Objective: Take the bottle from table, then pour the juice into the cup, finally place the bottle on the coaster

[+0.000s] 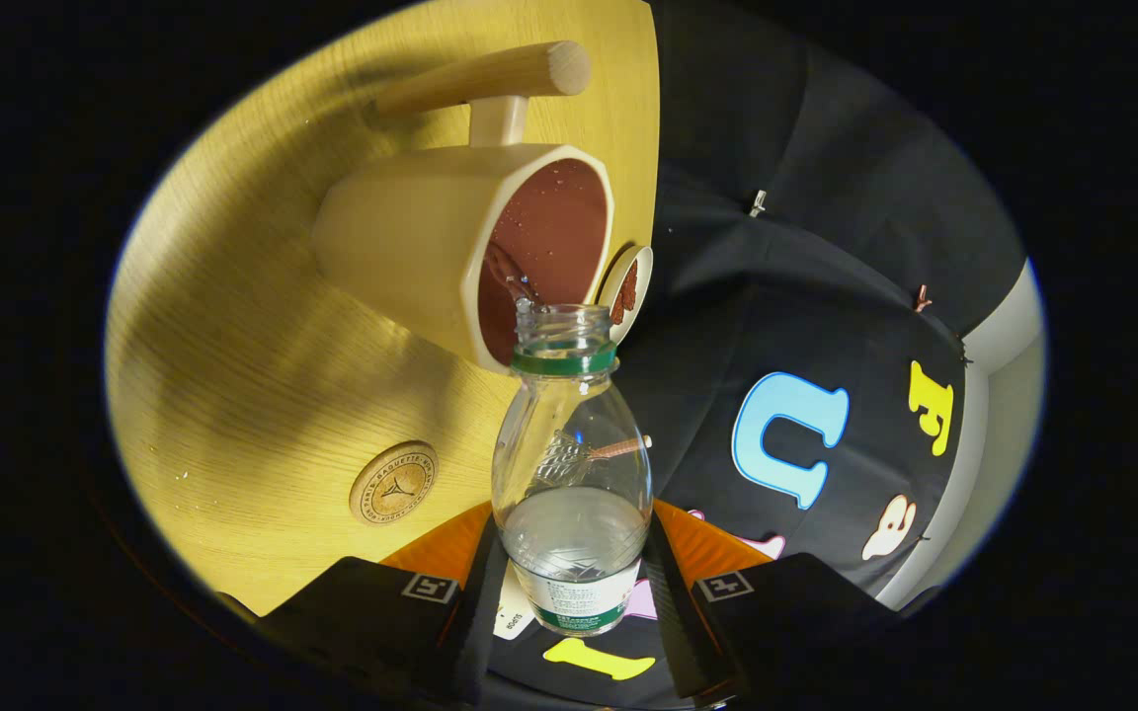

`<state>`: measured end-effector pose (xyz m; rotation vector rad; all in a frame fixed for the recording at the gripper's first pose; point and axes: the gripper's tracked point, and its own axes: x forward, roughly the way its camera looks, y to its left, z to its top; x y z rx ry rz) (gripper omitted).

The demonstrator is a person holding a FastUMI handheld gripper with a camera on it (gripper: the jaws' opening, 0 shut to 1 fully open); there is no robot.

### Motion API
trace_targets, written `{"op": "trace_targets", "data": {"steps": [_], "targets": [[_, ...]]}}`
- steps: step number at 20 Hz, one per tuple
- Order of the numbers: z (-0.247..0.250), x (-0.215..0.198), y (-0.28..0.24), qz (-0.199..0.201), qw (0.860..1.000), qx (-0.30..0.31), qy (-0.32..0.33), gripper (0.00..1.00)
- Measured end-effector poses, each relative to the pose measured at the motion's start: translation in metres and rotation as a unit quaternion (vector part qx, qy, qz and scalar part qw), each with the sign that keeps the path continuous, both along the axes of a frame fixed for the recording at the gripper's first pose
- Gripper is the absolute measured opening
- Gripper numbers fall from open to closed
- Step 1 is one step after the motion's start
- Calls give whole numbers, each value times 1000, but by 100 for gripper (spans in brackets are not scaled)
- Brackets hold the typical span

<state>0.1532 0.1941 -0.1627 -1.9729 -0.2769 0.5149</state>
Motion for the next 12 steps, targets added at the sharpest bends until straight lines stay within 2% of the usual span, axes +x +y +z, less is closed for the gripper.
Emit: {"op": "trace_targets", "data": {"steps": [12], "targets": [[11,4,10,33,999,-33,-22,72]]}}
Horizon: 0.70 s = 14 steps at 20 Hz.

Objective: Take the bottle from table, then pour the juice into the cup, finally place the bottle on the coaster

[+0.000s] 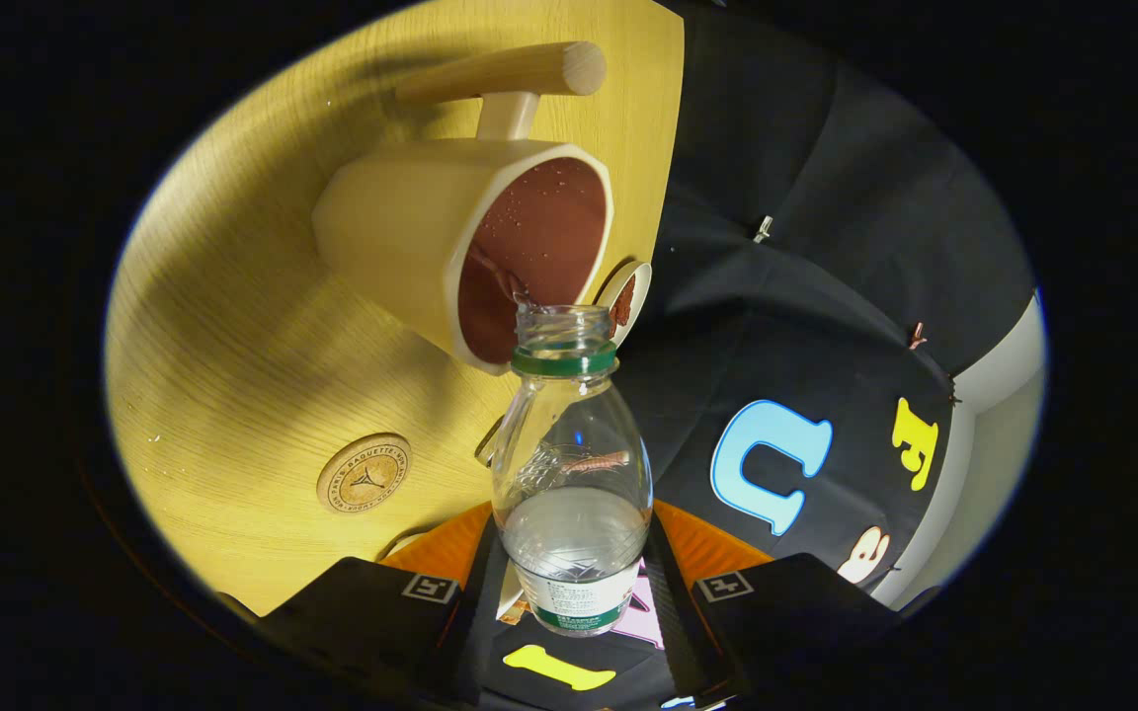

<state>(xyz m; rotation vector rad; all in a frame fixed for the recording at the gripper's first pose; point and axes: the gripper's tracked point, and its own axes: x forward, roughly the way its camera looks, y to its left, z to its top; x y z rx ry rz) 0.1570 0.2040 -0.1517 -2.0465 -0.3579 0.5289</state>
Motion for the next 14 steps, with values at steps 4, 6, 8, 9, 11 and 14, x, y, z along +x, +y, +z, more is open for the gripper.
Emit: {"op": "trace_targets", "data": {"steps": [4,6,8,9,11,14], "targets": [[4,2,4,12,1000,-8,-9,72],[7,2,6,18,1000,-11,-16,72],[10,5,9,24,999,-18,-23,72],[11,7,10,26,999,-21,-26,72],[12,7,9,31,999,-28,-31,72],[13,4,11,42,998,-36,-36,72]]}}
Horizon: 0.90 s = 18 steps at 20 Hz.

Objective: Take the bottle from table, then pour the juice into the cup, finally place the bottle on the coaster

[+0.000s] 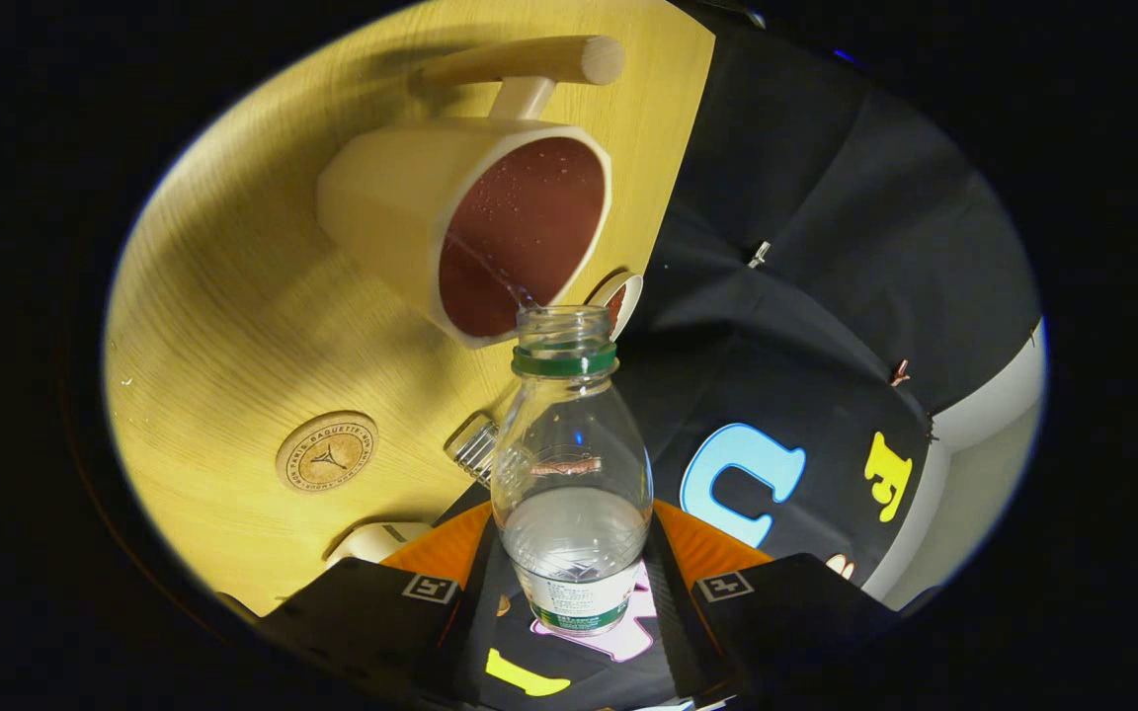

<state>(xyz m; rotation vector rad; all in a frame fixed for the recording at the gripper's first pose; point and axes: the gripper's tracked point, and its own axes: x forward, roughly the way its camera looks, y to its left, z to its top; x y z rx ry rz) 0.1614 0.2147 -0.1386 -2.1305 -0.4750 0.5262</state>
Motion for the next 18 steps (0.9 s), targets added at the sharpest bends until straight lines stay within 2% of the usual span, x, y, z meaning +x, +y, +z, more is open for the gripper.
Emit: {"op": "trace_targets", "data": {"steps": [9,18], "targets": [[2,2,10,21,999,-27,-9,72],[0,1,9,19,999,-26,-5,72]]}}
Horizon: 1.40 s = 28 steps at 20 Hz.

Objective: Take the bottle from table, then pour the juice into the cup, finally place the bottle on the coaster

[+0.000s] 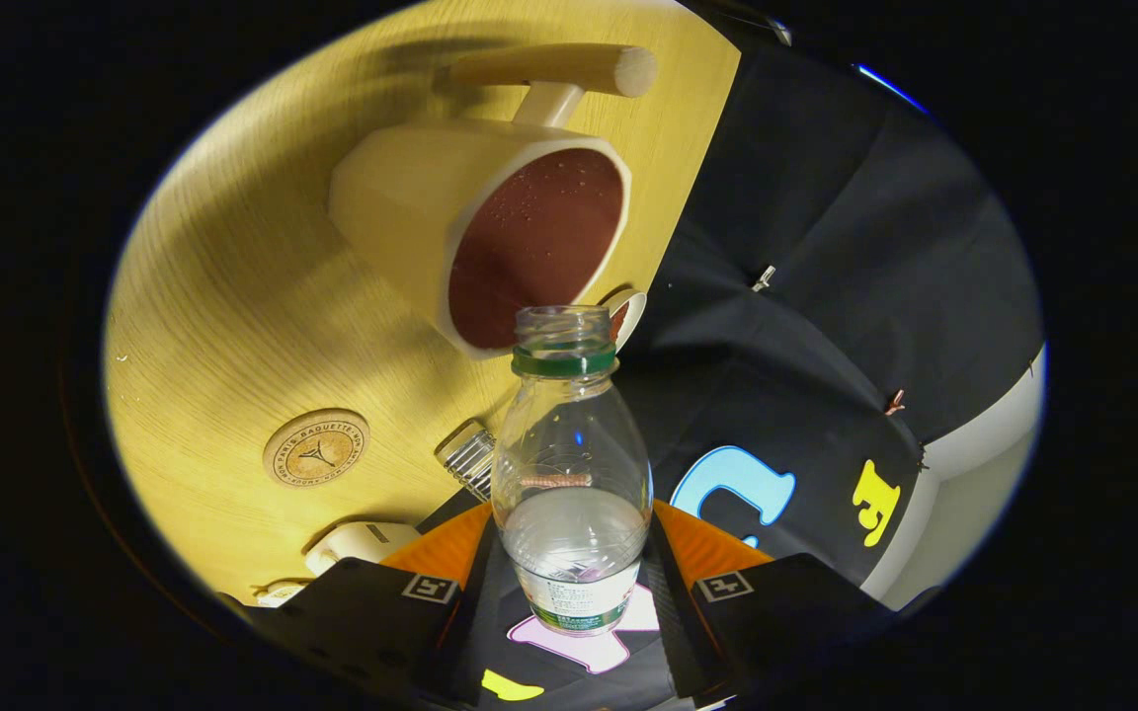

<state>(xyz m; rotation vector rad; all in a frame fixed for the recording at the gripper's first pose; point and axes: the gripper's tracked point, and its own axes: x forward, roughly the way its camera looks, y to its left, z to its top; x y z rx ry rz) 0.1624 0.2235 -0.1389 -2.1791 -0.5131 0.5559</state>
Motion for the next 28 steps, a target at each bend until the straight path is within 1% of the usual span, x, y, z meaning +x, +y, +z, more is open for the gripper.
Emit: {"op": "trace_targets", "data": {"steps": [5,7,11,15,18,21,22,24,28], "targets": [[2,-3,2,-3,1000,9,5,72],[3,-1,0,-17,1000,21,14,72],[5,1,-9,-67,994,71,54,72],[11,2,-19,-131,975,147,103,72],[23,2,-32,-176,950,220,138,72],[38,1,-46,-215,917,289,171,73],[41,-1,-48,-227,903,312,187,73],[46,-2,-58,-251,870,362,220,72],[68,-3,-66,-279,803,453,270,73]]}}
